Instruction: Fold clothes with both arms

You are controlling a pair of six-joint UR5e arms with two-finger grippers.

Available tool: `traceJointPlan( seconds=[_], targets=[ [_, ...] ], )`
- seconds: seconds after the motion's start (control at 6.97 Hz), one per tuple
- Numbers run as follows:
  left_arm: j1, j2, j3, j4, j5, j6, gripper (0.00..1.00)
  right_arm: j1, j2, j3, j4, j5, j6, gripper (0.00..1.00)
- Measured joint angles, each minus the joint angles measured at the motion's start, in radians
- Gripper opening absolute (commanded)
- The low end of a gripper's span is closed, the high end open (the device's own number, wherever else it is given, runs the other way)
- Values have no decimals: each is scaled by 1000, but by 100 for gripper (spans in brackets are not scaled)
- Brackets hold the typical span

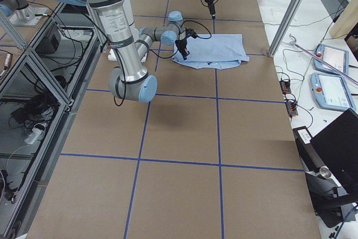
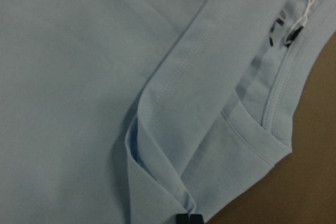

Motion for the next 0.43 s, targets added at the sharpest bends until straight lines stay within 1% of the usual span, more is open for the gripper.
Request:
traceJointPlan(
  seconds=[0.14, 0.29, 0.43],
  targets=[
    [0, 0, 1, 0, 1, 0, 100, 20, -54, 33, 5, 60, 77, 0],
    [0, 0, 1, 0, 2, 0, 100, 32, -131, 104, 6, 112, 199, 6],
    [0, 0, 3, -1, 3, 0, 100, 37, -209, 189, 4, 159, 304, 27]
  ],
)
